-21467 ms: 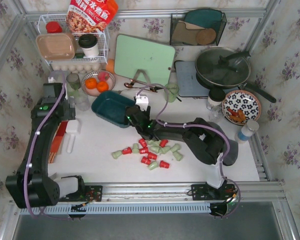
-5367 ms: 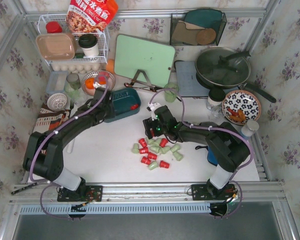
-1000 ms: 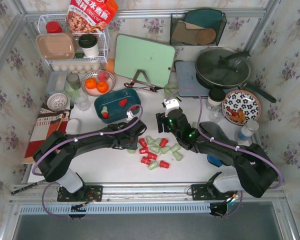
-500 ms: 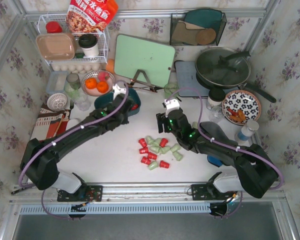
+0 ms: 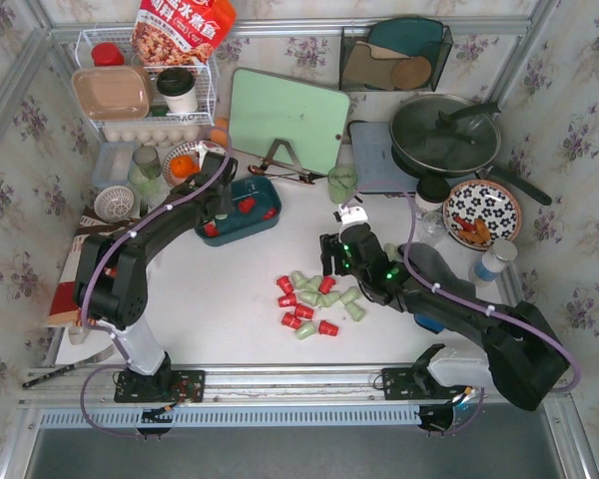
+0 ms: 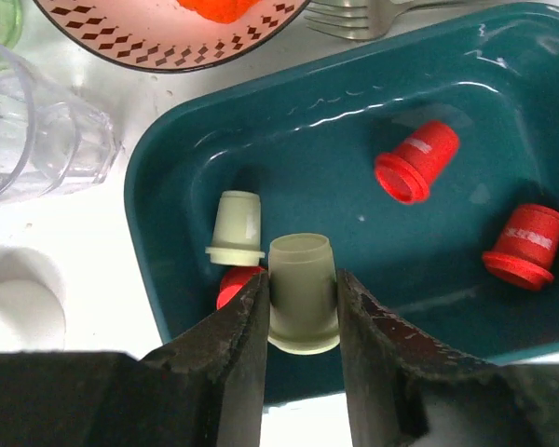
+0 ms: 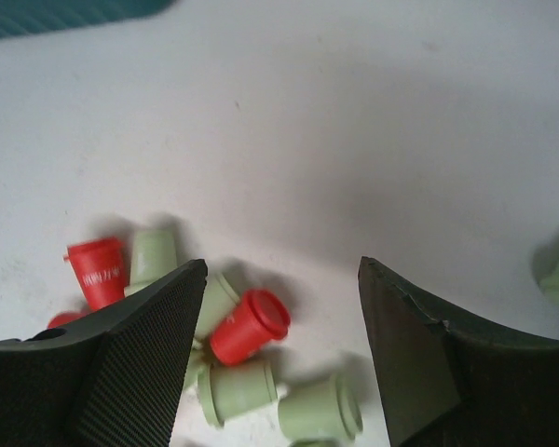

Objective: Mix the coffee capsules in the storage basket

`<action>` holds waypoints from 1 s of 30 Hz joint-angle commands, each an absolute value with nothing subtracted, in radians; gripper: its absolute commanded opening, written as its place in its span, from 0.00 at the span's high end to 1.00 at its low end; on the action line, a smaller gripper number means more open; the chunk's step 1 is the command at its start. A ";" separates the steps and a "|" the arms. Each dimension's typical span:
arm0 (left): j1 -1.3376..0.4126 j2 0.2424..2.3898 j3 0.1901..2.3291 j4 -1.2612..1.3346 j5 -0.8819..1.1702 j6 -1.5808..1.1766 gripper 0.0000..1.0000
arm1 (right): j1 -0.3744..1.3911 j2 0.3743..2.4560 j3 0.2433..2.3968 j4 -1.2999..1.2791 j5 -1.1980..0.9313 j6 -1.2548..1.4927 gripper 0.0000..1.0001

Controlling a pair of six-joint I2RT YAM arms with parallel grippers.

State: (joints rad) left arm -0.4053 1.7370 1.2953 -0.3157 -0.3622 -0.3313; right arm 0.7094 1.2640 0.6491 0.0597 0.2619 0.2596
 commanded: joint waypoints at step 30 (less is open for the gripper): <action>-0.454 1.270 0.868 -0.143 -0.202 -0.382 0.38 | 0.710 1.220 0.493 -0.185 0.258 0.632 0.30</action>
